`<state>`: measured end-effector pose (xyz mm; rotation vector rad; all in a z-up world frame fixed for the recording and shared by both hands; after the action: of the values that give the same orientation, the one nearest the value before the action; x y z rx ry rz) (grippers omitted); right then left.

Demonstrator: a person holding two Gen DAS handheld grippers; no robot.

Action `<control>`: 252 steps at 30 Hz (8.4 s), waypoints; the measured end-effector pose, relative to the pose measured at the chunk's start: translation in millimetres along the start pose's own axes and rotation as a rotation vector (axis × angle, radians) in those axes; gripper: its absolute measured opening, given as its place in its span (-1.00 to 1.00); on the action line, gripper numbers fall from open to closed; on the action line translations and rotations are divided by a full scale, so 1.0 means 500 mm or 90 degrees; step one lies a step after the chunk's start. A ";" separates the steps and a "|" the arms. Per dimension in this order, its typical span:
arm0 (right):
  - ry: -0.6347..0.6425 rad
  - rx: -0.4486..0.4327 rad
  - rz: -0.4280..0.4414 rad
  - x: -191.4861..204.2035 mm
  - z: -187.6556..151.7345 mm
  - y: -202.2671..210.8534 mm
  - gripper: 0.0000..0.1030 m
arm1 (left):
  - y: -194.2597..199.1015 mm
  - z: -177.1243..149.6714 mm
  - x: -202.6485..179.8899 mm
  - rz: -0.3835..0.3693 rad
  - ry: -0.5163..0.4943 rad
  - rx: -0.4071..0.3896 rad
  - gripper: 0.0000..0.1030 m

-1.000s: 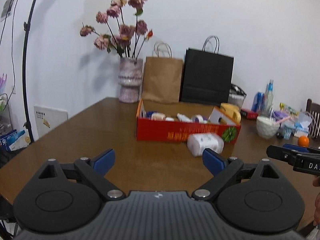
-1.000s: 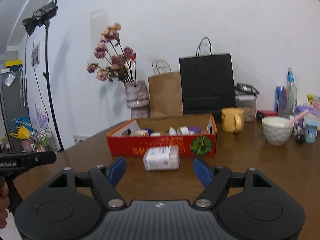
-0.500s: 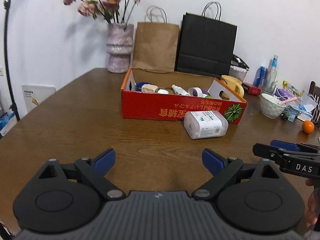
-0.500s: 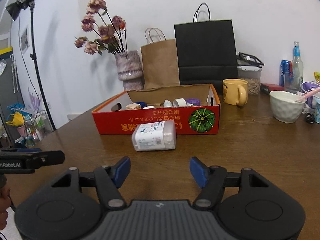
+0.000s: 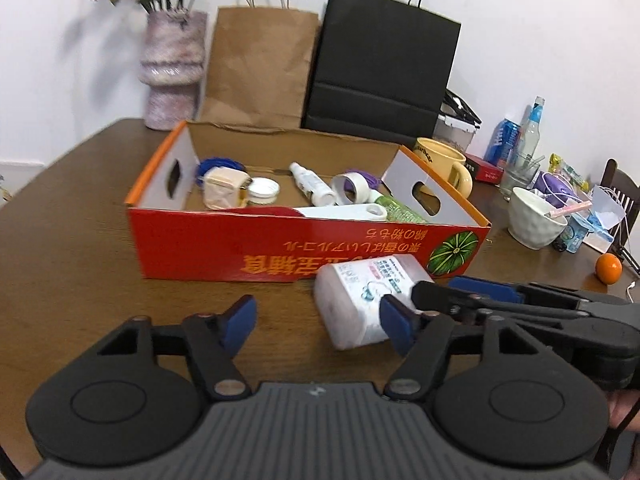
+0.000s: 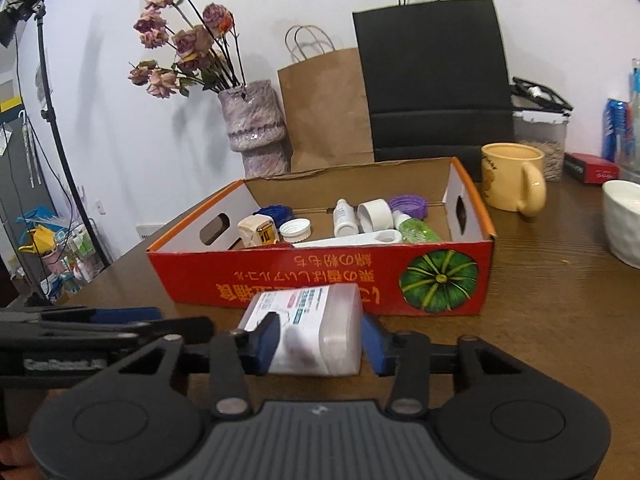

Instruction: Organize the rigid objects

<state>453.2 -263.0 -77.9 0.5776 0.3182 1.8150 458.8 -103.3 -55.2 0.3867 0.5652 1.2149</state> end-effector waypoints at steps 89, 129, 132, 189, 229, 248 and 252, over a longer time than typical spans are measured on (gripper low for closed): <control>-0.042 0.122 0.014 -0.124 0.148 -0.169 -0.46 | -0.220 0.125 -0.040 -0.081 0.010 0.062 -0.43; 0.075 -0.227 -0.073 0.073 0.098 0.228 0.65 | 0.308 0.082 0.037 0.126 -0.052 -0.303 0.78; 0.067 -0.234 -0.073 0.074 0.087 0.247 0.65 | 0.325 0.067 0.036 0.123 -0.046 -0.307 0.79; 0.094 -0.262 -0.071 0.283 -0.329 0.691 0.84 | 0.702 -0.367 -0.045 0.167 -0.089 -0.298 1.00; 0.088 -0.254 -0.074 0.269 -0.333 0.686 0.85 | 0.702 -0.367 -0.045 0.164 -0.099 -0.303 1.00; 0.088 -0.253 -0.074 0.270 -0.332 0.686 0.85 | 0.699 -0.369 -0.049 0.164 -0.098 -0.303 1.00; 0.088 -0.251 -0.074 0.271 -0.333 0.684 0.85 | 0.699 -0.369 -0.051 0.163 -0.098 -0.302 1.00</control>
<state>54.6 -231.2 -20.1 0.1547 0.0784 1.7467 75.0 -22.2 -0.9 0.1475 0.0846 1.5036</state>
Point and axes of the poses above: each gripper's, at about its wrist camera, not at the fingertips, and y roughly against the way its jaws point, x to its left, z to its top, the point moved 6 cm from there along -y, roughly the way its jaws point
